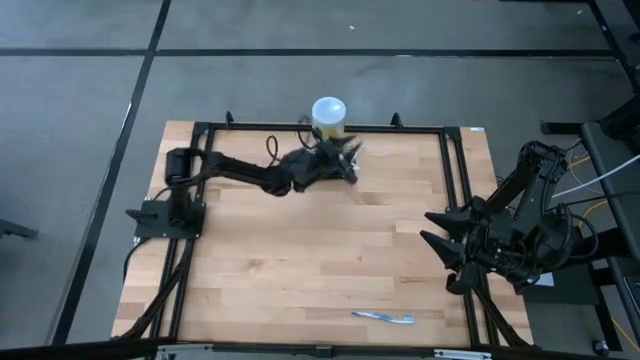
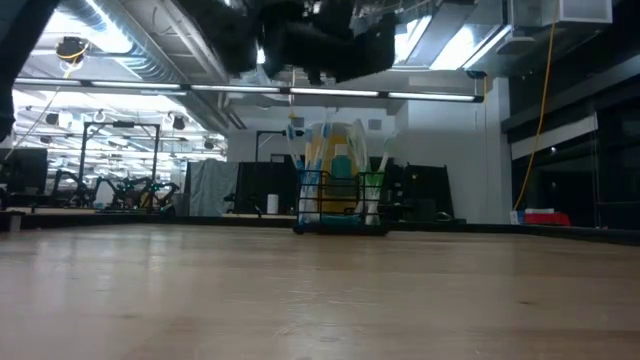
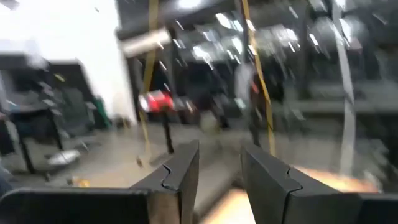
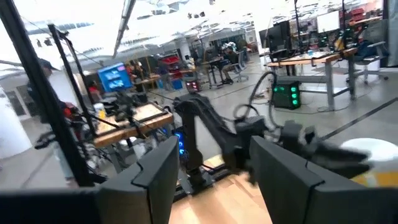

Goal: Pick & Place toothbrushing station
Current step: Put the blue toothbrush in the wire organizer

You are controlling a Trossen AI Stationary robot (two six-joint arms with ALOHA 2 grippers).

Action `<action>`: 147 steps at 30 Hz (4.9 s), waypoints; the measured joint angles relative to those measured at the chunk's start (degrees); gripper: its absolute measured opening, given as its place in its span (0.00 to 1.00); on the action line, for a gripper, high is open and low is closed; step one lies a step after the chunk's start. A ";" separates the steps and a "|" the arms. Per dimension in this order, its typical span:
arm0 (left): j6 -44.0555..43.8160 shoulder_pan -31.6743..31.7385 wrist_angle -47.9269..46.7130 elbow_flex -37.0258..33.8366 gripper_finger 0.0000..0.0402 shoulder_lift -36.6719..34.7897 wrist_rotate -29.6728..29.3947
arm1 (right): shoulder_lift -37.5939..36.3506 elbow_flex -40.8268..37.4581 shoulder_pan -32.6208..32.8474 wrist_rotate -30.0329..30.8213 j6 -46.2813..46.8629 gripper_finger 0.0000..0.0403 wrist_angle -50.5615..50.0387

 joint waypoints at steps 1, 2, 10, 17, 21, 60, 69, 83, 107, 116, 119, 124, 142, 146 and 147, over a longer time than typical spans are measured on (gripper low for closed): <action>-0.32 -1.25 -3.49 -0.06 0.28 -1.24 -0.28 | 0.02 0.00 0.00 0.71 -0.07 0.50 -0.54; -0.37 -2.53 -5.98 -0.07 0.28 -2.40 -0.57 | 0.01 0.00 0.05 1.75 0.02 0.50 -1.53; 1.05 -16.88 -29.29 -0.02 0.28 -17.90 -20.55 | -0.06 -4.49 4.71 7.66 14.35 0.50 -10.34; 1.02 -32.03 -37.42 0.02 0.28 -32.11 -37.65 | 0.42 -14.33 8.77 -9.09 55.35 0.49 -24.15; 1.07 -40.18 -37.37 0.02 0.28 -35.79 -41.15 | 4.38 -17.55 5.02 -38.19 91.33 0.46 -40.84; 4.90 -55.25 -36.44 0.02 0.28 -35.34 -59.13 | 23.78 -17.11 2.50 -73.54 107.14 0.36 -64.20; 5.90 -57.26 -36.35 0.02 0.28 -37.61 -61.53 | 25.78 -17.14 2.58 -74.06 106.82 0.08 -64.06; 12.69 -57.45 -28.85 0.02 0.28 -38.14 -61.61 | 25.14 1.83 -8.65 -45.15 91.41 0.01 -82.13; 10.71 -57.75 -29.58 0.02 0.28 -37.70 -61.57 | 19.65 11.19 -49.58 -32.90 33.73 0.00 -65.27; 10.69 -58.82 -29.62 0.02 0.28 -37.73 -61.55 | 19.71 11.19 -58.09 -37.96 24.85 0.00 -60.98; 10.69 -58.80 -29.60 0.02 0.28 -37.73 -61.55 | 19.71 11.19 -59.87 -38.71 22.77 0.00 -58.86; 10.69 -58.80 -29.58 0.02 0.28 -37.73 -61.55 | 19.71 11.19 -61.79 -39.47 21.67 0.00 -58.56; 9.40 -58.80 -29.44 0.02 0.28 -37.73 -61.55 | 21.61 11.17 -66.52 -44.55 19.52 0.00 -59.14; 9.38 -58.83 -29.06 0.02 0.28 -37.73 -61.56 | 23.72 11.16 -66.73 -45.32 19.67 0.00 -59.48; 9.37 -58.90 -29.01 0.02 0.28 -37.73 -61.55 | 24.13 11.15 -66.71 -45.63 19.72 0.00 -59.47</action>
